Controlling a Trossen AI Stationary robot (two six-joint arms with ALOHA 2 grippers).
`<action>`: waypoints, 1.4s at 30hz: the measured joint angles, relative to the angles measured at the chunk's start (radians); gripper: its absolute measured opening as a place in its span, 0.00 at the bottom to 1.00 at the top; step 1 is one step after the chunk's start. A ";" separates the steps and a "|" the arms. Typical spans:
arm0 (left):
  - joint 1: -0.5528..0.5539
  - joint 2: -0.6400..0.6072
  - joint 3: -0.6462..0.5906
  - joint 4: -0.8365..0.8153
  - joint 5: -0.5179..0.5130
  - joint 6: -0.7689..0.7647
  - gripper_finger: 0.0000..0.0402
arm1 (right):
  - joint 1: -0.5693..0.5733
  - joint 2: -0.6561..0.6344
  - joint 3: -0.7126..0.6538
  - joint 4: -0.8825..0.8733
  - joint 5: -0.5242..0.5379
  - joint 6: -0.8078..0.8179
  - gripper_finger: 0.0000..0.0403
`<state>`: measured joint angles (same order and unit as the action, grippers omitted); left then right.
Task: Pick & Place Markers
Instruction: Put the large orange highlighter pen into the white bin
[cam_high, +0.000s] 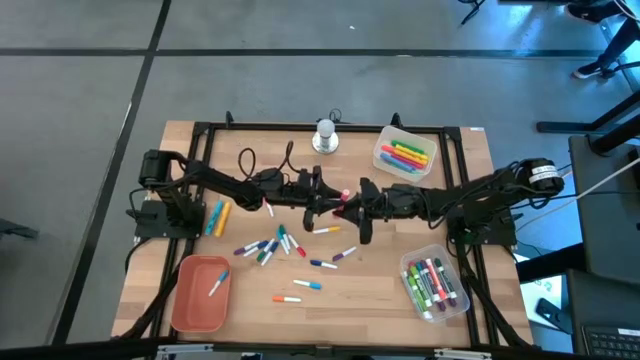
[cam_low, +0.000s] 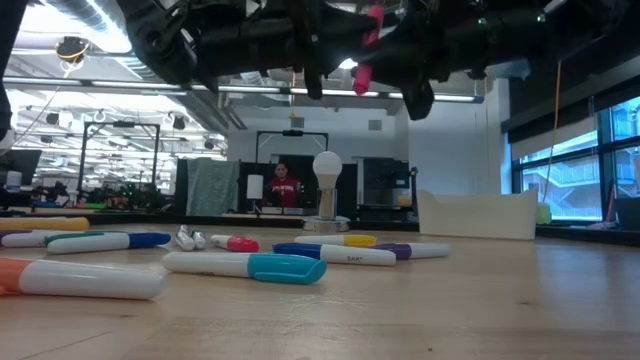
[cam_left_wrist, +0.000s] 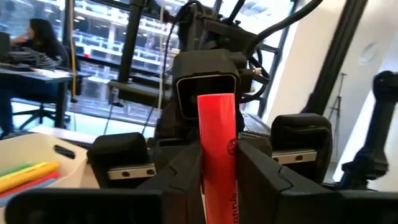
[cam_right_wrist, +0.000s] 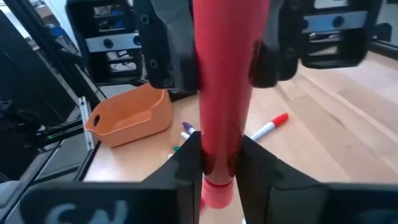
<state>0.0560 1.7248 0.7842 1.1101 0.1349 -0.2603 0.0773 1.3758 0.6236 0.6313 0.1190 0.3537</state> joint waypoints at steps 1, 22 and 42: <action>-0.003 -0.001 0.000 -0.002 0.000 -0.005 0.21 | 0.008 0.000 0.005 -0.004 0.006 0.005 0.17; 0.018 0.004 -0.001 -0.170 0.012 0.013 0.43 | 0.175 -0.006 0.465 -1.418 0.626 0.317 0.17; -0.022 0.004 -0.001 -0.170 -0.138 0.010 0.40 | 0.005 -0.004 0.277 -1.832 0.835 0.673 0.17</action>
<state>0.0337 1.7290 0.7833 0.9399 -0.0029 -0.2508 0.0825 1.3716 0.9003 -1.2004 0.9541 1.0267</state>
